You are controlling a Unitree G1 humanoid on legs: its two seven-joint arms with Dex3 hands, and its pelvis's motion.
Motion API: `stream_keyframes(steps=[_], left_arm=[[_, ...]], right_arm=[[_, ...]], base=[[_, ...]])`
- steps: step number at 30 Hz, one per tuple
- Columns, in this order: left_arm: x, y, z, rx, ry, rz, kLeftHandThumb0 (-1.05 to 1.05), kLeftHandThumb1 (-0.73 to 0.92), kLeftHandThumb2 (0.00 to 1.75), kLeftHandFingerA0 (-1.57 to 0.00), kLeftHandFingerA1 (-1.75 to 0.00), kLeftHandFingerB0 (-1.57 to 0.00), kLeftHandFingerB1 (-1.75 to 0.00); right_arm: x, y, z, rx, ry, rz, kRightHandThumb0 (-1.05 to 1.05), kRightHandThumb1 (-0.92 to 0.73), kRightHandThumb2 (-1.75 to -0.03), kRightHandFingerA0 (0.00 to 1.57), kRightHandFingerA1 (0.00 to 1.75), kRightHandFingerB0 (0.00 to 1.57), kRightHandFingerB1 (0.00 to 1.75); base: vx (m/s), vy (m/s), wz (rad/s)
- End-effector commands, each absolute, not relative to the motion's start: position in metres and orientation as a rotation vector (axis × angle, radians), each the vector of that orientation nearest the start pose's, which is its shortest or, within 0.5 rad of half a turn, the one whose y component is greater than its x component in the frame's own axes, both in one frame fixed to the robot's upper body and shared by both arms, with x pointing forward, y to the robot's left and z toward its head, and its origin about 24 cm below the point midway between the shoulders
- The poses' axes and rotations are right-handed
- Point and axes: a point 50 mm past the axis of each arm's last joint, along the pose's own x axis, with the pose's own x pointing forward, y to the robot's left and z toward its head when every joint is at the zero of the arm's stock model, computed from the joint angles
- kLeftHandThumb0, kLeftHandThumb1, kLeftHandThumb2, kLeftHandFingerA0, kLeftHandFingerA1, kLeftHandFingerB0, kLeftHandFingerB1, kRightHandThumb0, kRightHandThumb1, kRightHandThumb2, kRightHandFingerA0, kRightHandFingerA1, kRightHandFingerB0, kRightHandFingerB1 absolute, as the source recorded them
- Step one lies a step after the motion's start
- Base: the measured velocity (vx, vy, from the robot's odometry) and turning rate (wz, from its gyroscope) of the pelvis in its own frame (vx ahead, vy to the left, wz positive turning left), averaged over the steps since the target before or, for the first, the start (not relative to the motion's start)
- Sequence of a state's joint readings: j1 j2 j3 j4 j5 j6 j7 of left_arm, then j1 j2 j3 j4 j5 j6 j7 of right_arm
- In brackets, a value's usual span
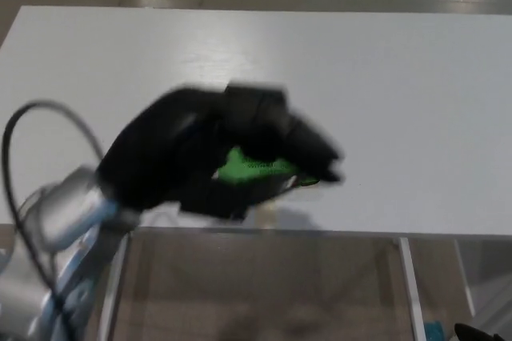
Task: Use the left hand to press on the green eraser and wipe the desk from center to the left and then back to center.
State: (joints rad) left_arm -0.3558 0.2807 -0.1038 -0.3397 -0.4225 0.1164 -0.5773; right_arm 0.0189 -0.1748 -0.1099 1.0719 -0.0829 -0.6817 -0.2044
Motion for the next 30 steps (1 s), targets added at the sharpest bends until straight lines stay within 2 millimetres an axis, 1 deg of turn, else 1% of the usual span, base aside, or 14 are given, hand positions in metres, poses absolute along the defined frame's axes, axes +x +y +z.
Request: stream_keyframes(steps=[1, 4, 6, 7, 8, 11, 12, 14, 17, 23, 29, 30], left_arm=[[0.299, 0.075, 0.205, 0.005, -0.423, -0.727, -0.28, 0.80, 0.65, -0.91, -0.53, -0.86, -0.48], [0.317, 0.056, 0.207, 0.024, -0.393, -0.674, -0.28, 0.80, 0.65, -0.92, -0.57, -0.87, -0.49], [0.328, 0.048, 0.205, 0.055, -0.372, -0.652, -0.27, 0.80, 0.65, -0.92, -0.58, -0.87, -0.50], [0.336, 0.041, 0.201, 0.095, -0.353, -0.638, -0.26, 0.80, 0.65, -0.92, -0.58, -0.88, -0.50], [0.337, 0.040, 0.201, 0.103, -0.350, -0.635, -0.26, 0.80, 0.65, -0.92, -0.58, -0.88, -0.50], [0.356, 0.033, 0.188, 0.207, -0.293, -0.583, -0.24, 0.81, 0.65, -0.92, -0.60, -0.88, -0.50], [0.357, 0.032, 0.187, 0.211, -0.291, -0.581, -0.24, 0.81, 0.65, -0.92, -0.60, -0.88, -0.50], [0.370, 0.032, 0.177, 0.251, -0.223, -0.535, -0.23, 0.80, 0.65, -0.93, -0.60, -0.88, -0.50], [0.379, 0.032, 0.168, 0.251, -0.151, -0.504, -0.23, 0.80, 0.65, -0.94, -0.60, -0.89, -0.50], [0.386, 0.038, 0.151, 0.232, -0.055, -0.451, -0.26, 0.81, 0.65, -0.95, -0.61, -0.90, -0.52], [0.389, 0.047, 0.131, 0.231, -0.023, -0.397, -0.25, 0.81, 0.65, -0.95, -0.60, -0.90, -0.52], [0.389, 0.047, 0.131, 0.232, -0.024, -0.396, -0.25, 0.81, 0.65, -0.95, -0.60, -0.90, -0.52]], right_arm=[[0.153, -0.230, -0.102, -0.222, 0.351, -0.290, -0.35, -0.81, -0.65, 0.88, 0.57, 0.58, 0.40], [0.153, -0.231, -0.102, -0.218, 0.355, -0.288, -0.36, -0.81, -0.65, 0.88, 0.58, 0.57, 0.40], [0.152, -0.230, -0.102, -0.218, 0.355, -0.286, -0.36, -0.81, -0.65, 0.88, 0.58, 0.57, 0.40], [0.151, -0.230, -0.102, -0.225, 0.357, -0.283, -0.36, -0.81, -0.65, 0.87, 0.58, 0.58, 0.40], [0.150, -0.230, -0.102, -0.227, 0.358, -0.282, -0.36, -0.81, -0.65, 0.87, 0.58, 0.58, 0.40], [0.149, -0.230, -0.103, -0.192, 0.360, -0.291, -0.37, -0.80, -0.65, 0.88, 0.59, 0.59, 0.40], [0.149, -0.230, -0.103, -0.191, 0.360, -0.292, -0.37, -0.80, -0.65, 0.88, 0.59, 0.59, 0.40], [0.148, -0.230, -0.103, -0.180, 0.357, -0.294, -0.37, -0.79, -0.64, 0.87, 0.60, 0.60, 0.40], [0.149, -0.230, -0.102, -0.173, 0.354, -0.297, -0.37, -0.79, -0.64, 0.87, 0.60, 0.60, 0.40], [0.150, -0.231, -0.102, -0.191, 0.353, -0.279, -0.36, -0.79, -0.64, 0.86, 0.60, 0.60, 0.39], [0.148, -0.232, -0.101, -0.192, 0.347, -0.275, -0.36, -0.79, -0.64, 0.86, 0.60, 0.60, 0.39], [0.148, -0.232, -0.101, -0.192, 0.347, -0.275, -0.36, -0.79, -0.64, 0.86, 0.60, 0.60, 0.39]], base=[[0.00, 0.000, 0.00], [0.00, 0.000, 0.00], [0.00, 0.000, 0.00], [0.00, 0.000, 0.00], [0.00, 0.000, 0.00], [0.00, 0.000, 0.00], [0.00, 0.000, 0.00], [0.00, 0.000, 0.00], [0.00, 0.000, 0.00], [0.00, 0.000, 0.00], [0.00, 0.000, 0.00], [0.00, 0.000, 0.00]])
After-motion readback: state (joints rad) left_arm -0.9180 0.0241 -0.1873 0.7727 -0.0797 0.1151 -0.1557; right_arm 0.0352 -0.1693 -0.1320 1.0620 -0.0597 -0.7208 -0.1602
